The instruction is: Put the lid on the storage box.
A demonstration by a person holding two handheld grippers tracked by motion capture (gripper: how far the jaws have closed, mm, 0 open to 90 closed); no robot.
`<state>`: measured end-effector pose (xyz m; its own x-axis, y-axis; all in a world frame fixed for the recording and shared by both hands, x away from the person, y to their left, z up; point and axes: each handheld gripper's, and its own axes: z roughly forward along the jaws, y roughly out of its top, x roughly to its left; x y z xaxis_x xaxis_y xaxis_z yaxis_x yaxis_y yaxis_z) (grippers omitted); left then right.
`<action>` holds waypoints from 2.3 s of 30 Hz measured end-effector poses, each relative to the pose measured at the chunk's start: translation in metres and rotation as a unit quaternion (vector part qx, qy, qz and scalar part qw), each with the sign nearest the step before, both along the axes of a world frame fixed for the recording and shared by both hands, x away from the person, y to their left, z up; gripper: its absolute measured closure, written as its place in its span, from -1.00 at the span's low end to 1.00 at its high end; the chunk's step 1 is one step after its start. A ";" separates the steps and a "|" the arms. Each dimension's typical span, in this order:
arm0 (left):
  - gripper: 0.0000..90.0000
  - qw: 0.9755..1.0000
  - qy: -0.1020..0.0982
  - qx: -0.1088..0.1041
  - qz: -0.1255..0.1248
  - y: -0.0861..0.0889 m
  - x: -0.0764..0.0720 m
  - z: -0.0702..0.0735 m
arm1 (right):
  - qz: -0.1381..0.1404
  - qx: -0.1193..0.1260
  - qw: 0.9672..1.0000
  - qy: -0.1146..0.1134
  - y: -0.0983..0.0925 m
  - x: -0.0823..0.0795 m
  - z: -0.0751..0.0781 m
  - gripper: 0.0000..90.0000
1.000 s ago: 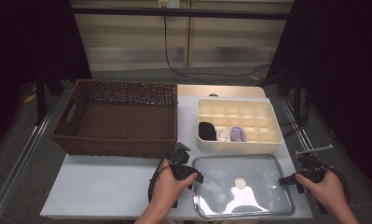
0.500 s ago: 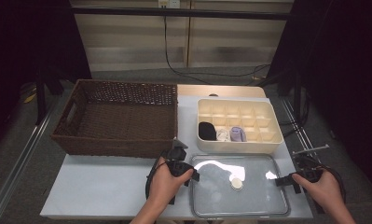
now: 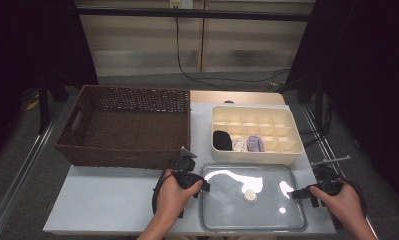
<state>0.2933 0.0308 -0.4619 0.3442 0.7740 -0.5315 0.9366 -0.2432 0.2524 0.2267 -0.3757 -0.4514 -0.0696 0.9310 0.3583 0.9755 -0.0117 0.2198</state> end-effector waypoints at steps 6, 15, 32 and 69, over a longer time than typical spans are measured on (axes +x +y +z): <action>0.46 1.000 -0.007 0.009 0.017 0.004 0.000 0.002 | -0.031 0.064 0.997 -0.004 -0.009 -0.003 -0.006 0.64; 0.51 1.000 0.003 -0.007 0.013 0.008 0.001 0.008 | -0.030 0.063 0.997 -0.023 -0.011 -0.007 0.008 0.73; 0.57 1.000 0.013 -0.010 0.024 0.004 -0.005 0.019 | -0.020 0.052 0.998 -0.038 -0.014 -0.014 0.020 0.75; 0.62 0.999 -0.031 -0.027 0.020 -0.010 0.014 0.062 | -0.041 0.068 0.995 -0.066 -0.029 -0.014 0.047 0.75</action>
